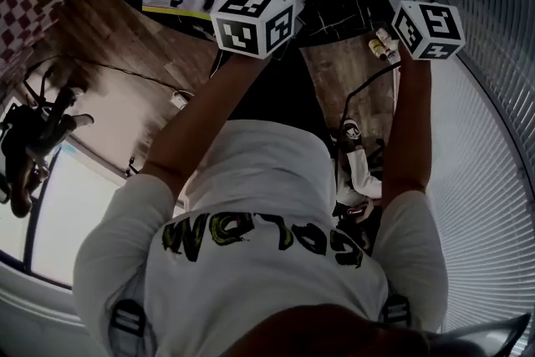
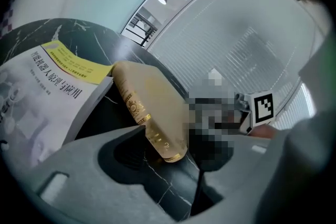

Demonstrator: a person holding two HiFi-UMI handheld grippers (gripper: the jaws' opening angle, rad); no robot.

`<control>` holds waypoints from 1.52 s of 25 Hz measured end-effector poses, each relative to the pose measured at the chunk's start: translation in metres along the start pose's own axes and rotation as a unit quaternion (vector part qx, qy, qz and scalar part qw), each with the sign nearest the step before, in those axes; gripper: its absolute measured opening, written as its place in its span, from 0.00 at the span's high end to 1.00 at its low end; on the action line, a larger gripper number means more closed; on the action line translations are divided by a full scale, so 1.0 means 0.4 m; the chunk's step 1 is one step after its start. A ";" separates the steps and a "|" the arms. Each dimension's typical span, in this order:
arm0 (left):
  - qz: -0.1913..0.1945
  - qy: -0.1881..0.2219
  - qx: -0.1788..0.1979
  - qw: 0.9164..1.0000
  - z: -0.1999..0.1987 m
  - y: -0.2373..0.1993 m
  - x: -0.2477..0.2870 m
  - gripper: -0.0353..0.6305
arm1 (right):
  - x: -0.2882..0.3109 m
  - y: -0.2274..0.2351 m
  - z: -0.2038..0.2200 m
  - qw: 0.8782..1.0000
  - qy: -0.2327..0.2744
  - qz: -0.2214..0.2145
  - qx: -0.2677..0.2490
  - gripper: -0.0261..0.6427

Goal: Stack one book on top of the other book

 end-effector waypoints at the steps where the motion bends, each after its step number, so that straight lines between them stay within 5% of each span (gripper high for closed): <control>1: -0.001 -0.002 -0.006 1.000 0.002 -0.005 0.007 0.58 | 0.009 0.009 0.005 1.000 -0.003 -0.003 0.005 0.46; 11: 0.003 -0.011 -0.025 1.000 0.011 -0.014 0.058 0.54 | 0.074 0.035 0.049 0.998 -0.022 -0.048 0.042 0.36; 15: -0.005 -0.019 0.000 1.000 0.017 -0.025 0.066 0.57 | 0.079 0.016 0.057 0.994 -0.012 -0.081 0.073 0.49; 18: -0.005 -0.021 0.002 1.000 0.017 -0.026 0.067 0.58 | 0.079 0.016 0.060 0.993 -0.006 -0.084 0.081 0.50; 38: 0.020 -0.010 0.058 0.998 -0.061 0.080 -0.004 0.60 | -0.085 -0.016 -0.021 0.991 0.056 -0.008 0.119 0.55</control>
Point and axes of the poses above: the fingertips, and each gripper's own axes: x forward along the fingers, y to its right, z out of its underside, the point moved 3 cm from there along -x, backward along the fingers, and after that the axes turned 4 degrees about y, right-handed, at the moved point
